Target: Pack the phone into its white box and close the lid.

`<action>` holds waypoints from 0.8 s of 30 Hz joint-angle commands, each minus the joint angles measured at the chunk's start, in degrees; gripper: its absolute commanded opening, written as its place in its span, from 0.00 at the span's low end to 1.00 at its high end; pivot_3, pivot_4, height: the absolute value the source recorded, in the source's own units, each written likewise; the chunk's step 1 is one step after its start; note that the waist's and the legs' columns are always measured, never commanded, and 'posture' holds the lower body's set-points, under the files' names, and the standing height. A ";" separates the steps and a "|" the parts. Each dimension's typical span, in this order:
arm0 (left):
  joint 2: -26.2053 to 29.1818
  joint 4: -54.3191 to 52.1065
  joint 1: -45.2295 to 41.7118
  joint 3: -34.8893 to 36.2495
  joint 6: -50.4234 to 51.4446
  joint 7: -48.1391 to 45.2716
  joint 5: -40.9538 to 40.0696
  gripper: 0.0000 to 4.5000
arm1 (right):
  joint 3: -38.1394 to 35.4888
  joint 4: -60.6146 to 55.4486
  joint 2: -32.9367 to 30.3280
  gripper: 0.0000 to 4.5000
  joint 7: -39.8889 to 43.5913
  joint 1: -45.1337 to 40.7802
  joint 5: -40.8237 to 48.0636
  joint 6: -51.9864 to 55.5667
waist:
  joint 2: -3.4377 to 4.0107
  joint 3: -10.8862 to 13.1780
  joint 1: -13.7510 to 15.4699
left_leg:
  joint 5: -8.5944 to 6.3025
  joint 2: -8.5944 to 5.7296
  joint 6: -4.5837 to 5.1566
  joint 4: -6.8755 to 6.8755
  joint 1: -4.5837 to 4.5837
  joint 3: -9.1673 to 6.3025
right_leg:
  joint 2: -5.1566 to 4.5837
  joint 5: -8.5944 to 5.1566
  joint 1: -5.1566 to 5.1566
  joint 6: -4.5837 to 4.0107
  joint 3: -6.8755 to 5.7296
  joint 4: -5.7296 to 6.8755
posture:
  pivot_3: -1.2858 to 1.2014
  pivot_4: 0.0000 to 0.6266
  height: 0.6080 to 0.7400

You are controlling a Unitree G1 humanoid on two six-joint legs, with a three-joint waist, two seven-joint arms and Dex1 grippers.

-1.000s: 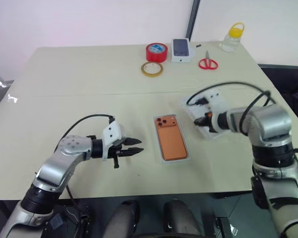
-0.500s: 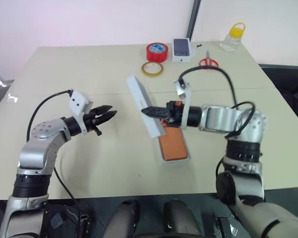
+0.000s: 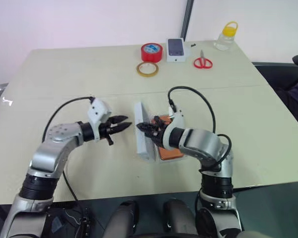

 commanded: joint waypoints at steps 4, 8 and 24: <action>-3.38 -0.26 -2.62 -4.75 0.03 -1.10 1.24 0.29 | -0.55 6.52 -21.58 0.89 15.14 -10.54 1.30 10.04 | 0.04 0.02 0.28 | -0.12 -0.02 0.23 0.05 0.00 0.02 | -0.02 0.00 0.09 0.00 -0.04 -0.07 | 0.52 0.24 1.00; -5.89 0.78 -4.18 -7.69 0.50 -1.05 2.47 0.29 | 4.60 8.69 -36.39 0.89 24.51 -15.28 -4.09 15.65 | 0.03 0.03 0.19 | -0.23 0.00 0.41 0.04 -0.03 0.04 | -0.03 0.00 0.11 0.01 -0.04 -0.13 | 0.52 0.24 1.00; -7.06 1.45 -5.65 -0.24 4.78 4.18 0.76 0.29 | 30.03 -7.66 -59.95 0.01 78.04 -16.37 -65.86 4.12 | 0.02 0.04 0.29 | -0.25 0.05 0.44 0.08 -0.04 0.08 | -0.01 -0.01 0.06 0.02 -0.03 -0.13 | 0.52 0.24 1.00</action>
